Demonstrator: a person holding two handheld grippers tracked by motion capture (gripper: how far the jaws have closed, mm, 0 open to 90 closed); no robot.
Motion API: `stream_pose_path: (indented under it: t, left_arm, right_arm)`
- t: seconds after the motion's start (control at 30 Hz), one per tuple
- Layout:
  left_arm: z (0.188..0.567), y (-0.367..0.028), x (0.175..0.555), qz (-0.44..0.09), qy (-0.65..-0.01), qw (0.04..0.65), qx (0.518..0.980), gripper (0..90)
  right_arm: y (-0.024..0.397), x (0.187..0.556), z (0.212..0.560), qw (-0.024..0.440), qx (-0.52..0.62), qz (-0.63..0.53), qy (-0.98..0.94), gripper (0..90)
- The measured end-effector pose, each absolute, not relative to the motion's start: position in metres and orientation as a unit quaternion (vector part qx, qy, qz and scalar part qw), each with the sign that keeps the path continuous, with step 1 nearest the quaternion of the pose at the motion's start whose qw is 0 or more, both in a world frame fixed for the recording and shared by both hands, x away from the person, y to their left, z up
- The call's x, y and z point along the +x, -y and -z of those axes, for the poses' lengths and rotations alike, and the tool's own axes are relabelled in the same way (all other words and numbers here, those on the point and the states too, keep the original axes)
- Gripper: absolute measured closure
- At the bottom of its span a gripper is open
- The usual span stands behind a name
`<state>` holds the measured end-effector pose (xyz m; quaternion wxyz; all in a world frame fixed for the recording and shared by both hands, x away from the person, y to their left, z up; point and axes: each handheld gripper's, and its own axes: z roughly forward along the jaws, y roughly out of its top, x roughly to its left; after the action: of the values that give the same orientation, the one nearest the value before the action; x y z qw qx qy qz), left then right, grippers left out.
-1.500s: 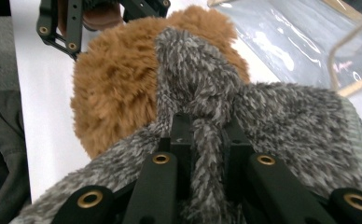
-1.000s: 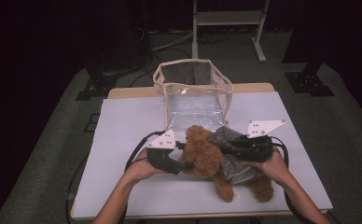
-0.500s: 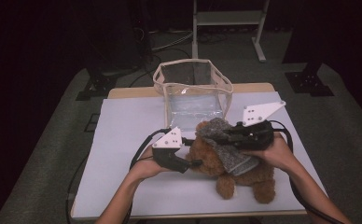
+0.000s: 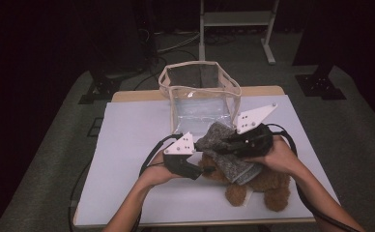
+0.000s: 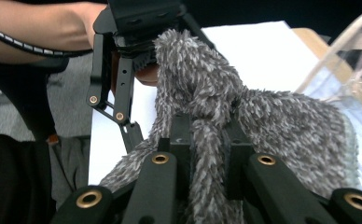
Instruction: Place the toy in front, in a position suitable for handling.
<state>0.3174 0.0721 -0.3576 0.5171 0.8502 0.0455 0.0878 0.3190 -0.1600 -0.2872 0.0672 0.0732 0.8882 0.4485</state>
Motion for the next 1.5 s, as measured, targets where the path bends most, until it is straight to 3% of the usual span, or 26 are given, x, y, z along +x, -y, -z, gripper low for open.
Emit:
stream_pose_path:
  t: [0.27,0.47,0.7,0.97,1.27,1.5]
  left_arm:
    - [0.362,-0.065,0.319,-0.082,-0.047,0.52,0.849,37.5]
    - [0.363,-0.06,0.32,-0.082,-0.041,0.514,0.853,37.4]
    - [0.365,-0.057,0.32,-0.079,-0.039,0.519,0.85,37.5]
    - [0.374,-0.053,0.318,-0.075,-0.033,0.499,0.863,38.1]
    - [0.382,-0.055,0.324,-0.085,-0.039,0.488,0.868,37.0]
    - [0.378,-0.048,0.331,-0.102,-0.035,0.472,0.875,27.6]
  right_arm:
    - [0.187,0.319,0.291,0.076,0.104,-0.448,-0.885,77.9]
    - [0.179,0.314,0.294,0.08,0.084,-0.44,-0.89,77.9]
    - [0.215,0.32,0.299,0.084,0.134,-0.447,-0.88,77.9]
    - [0.186,0.317,0.319,0.07,0.097,-0.425,-0.897,77.8]
    - [0.258,0.32,0.348,0.092,0.19,-0.412,-0.886,77.8]
    - [0.255,0.319,0.36,0.089,0.192,-0.426,-0.88,77.8]
